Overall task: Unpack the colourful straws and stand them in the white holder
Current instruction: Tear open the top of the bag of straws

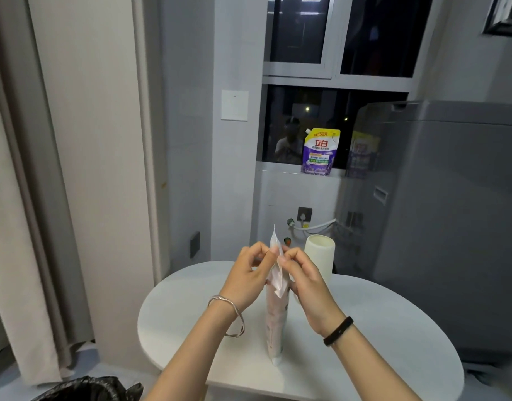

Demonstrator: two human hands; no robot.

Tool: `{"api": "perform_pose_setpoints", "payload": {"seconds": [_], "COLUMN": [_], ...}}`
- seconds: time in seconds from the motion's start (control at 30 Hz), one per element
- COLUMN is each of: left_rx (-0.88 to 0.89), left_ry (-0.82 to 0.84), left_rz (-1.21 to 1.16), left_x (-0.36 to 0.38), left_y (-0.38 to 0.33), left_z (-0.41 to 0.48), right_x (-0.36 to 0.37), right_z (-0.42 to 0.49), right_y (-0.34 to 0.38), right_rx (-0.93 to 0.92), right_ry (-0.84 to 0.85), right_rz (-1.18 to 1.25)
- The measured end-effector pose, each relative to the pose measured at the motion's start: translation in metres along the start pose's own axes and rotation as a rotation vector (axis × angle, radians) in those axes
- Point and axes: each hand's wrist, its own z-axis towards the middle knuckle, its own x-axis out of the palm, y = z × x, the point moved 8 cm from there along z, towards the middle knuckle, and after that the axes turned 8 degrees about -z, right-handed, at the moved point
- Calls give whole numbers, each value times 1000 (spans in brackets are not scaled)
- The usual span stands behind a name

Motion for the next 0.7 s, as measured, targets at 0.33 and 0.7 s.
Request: {"api": "perform_pose_setpoints", "payload": {"seconds": [0.33, 0.7], "left_rx": [40, 18], "left_ry": [10, -51], "left_rz": [-62, -96], "left_x": [7, -1], "left_y": [1, -2], "left_z": [-3, 2], "right_x": [2, -20], "right_z": [4, 10], "right_y": [10, 16], "right_rx": [-38, -67], "right_ry": [23, -100], "right_rz": [-200, -243]}}
